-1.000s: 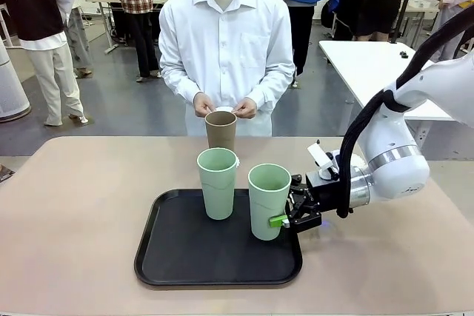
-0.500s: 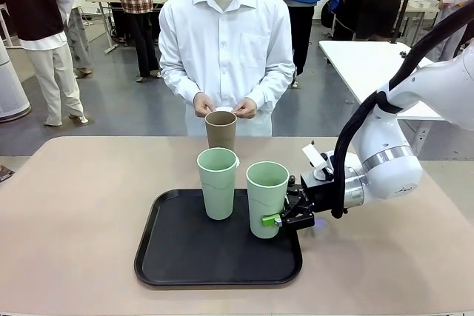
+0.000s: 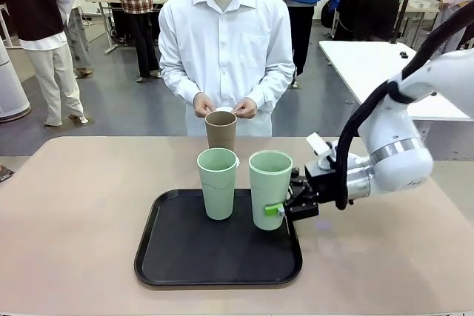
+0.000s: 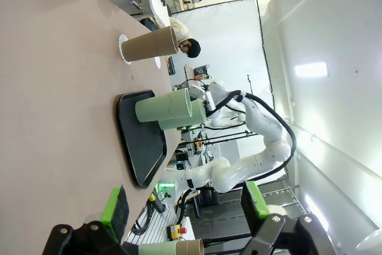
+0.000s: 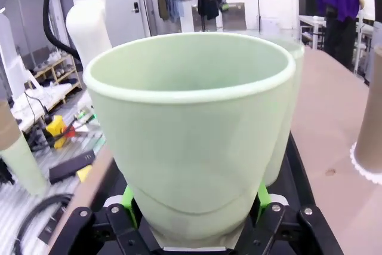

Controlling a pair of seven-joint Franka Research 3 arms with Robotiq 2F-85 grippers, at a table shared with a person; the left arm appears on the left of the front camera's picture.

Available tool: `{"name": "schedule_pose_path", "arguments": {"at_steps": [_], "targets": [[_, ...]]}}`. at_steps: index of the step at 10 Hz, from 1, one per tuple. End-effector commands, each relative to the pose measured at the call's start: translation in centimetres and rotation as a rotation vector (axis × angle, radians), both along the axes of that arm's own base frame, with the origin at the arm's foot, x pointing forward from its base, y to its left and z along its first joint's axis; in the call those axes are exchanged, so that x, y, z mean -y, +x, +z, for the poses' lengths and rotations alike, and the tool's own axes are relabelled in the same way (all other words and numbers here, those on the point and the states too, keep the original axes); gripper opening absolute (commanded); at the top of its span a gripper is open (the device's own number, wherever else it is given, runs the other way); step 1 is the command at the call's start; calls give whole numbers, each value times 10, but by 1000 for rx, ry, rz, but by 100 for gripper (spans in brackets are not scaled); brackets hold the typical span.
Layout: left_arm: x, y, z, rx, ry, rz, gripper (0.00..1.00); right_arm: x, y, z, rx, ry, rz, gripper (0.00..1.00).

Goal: Place coasters on the table and set cups on them.
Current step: Take one Reusable plastic cup from the Flat Tray and place it on a coaster set by the human.

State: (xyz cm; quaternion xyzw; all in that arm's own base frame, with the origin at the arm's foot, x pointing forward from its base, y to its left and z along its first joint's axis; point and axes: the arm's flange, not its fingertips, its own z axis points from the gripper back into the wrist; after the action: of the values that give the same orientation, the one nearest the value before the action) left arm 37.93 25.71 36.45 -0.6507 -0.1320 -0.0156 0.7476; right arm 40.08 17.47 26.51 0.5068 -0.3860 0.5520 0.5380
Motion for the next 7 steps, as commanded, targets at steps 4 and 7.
{"name": "schedule_pose_path", "arguments": {"at_steps": [4,7], "targets": [[-1,-1,2,15,-9,0,100,-2,-23,155,-17,-10,-69,25],[-1,-1,2,15,-9,0,100,-6,-36,176,30,-68,-60,25]]}}
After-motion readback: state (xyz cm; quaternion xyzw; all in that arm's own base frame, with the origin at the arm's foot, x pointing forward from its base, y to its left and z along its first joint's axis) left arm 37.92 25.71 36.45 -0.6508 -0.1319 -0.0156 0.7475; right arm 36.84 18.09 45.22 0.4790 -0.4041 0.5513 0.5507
